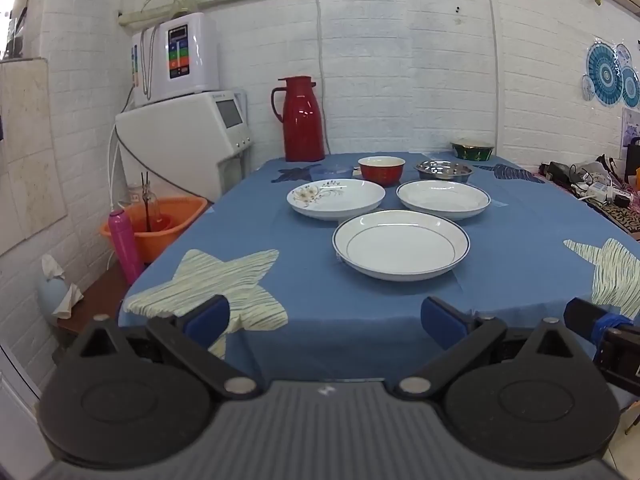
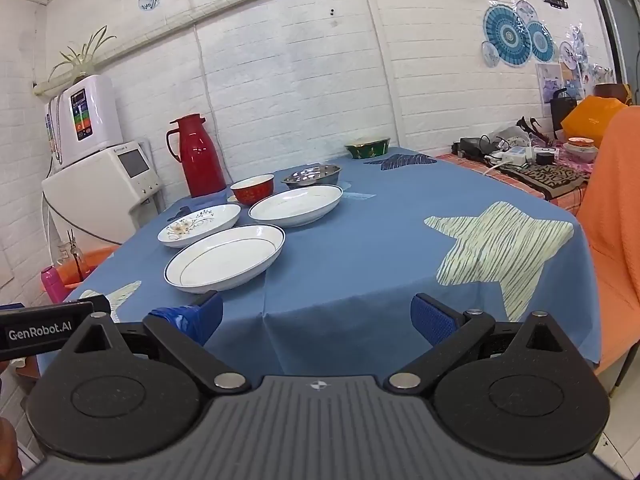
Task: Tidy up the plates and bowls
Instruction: 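Move the right gripper toward the large gold-rimmed white plate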
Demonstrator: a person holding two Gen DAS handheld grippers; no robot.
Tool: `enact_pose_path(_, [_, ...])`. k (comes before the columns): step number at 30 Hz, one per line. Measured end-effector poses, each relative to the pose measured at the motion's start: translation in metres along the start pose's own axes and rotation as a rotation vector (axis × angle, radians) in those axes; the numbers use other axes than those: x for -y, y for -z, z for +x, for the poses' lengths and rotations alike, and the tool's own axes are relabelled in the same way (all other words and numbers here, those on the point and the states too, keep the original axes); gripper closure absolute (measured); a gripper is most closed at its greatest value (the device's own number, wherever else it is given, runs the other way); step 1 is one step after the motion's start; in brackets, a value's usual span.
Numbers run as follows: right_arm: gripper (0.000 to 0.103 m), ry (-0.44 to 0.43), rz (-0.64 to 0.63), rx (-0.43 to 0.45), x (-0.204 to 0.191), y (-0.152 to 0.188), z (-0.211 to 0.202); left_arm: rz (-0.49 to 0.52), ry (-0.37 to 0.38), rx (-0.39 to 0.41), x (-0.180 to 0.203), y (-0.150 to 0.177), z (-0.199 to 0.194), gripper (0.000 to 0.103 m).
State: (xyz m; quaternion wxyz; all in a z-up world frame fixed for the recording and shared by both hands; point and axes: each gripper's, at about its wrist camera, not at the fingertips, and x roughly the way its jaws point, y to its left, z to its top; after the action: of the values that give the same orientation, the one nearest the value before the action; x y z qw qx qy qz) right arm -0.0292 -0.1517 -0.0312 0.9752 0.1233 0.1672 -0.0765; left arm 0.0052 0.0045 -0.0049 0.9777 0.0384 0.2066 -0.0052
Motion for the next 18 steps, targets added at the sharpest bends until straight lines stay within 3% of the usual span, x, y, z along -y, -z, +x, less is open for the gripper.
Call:
enact_pose_path(6, [0.015,0.0,-0.011,-0.012,-0.003,0.002,0.001,0.036,-0.002,0.002,0.008,-0.002,0.0,0.002])
enact_pose_path(9, [0.015,0.038,-0.06,-0.006,-0.007,0.003,0.003,0.137,-0.084,0.102,0.025,0.006,-0.005,0.002])
enact_pose_path(12, [0.015,0.146,-0.21,0.017,-0.022,0.014,0.014,0.245,-0.148,0.201,0.044,0.02,-0.003,0.002])
enact_pose_path(14, [0.015,0.168,-0.218,-0.004,-0.021,0.018,0.023,0.296,-0.183,0.179,0.052,0.022,0.006,0.002])
enact_pose_path(18, [0.015,0.085,-0.062,-0.068,0.006,0.009,0.033,0.218,-0.095,0.114,0.033,0.005,0.016,0.002])
